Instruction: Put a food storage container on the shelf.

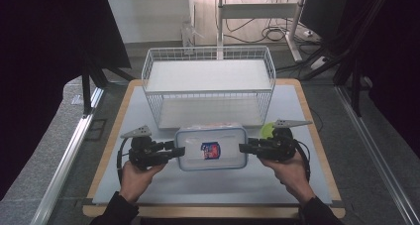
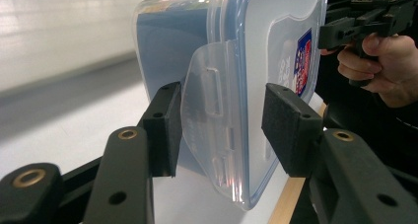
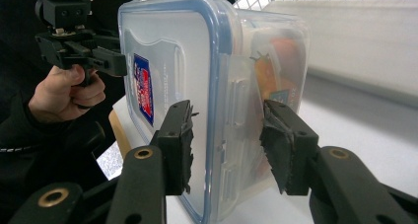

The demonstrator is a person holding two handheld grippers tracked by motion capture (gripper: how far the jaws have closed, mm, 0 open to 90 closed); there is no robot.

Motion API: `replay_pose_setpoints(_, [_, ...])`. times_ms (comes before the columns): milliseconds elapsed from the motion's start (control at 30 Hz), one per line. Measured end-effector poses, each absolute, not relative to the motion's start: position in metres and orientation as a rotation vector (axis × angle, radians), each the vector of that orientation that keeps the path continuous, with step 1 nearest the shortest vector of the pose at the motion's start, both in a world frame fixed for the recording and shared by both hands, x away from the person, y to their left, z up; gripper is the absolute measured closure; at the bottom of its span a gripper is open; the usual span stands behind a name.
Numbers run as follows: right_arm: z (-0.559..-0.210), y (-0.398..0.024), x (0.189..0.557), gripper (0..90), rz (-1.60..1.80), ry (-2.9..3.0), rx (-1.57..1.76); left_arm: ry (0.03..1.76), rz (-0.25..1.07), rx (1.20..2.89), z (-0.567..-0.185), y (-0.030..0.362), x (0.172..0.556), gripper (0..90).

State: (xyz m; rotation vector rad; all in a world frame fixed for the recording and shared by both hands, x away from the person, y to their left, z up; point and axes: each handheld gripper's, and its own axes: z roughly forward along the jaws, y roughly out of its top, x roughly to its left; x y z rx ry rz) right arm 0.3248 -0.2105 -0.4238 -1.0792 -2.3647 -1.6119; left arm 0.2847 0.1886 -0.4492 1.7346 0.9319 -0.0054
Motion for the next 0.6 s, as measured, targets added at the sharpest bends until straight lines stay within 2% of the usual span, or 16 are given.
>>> replay_pose_setpoints(600, [-0.377,-0.203,0.353,56.1,-1.695,-2.342,-1.071,0.919,0.045,1.73,-0.397,0.195,0.311,50.8])
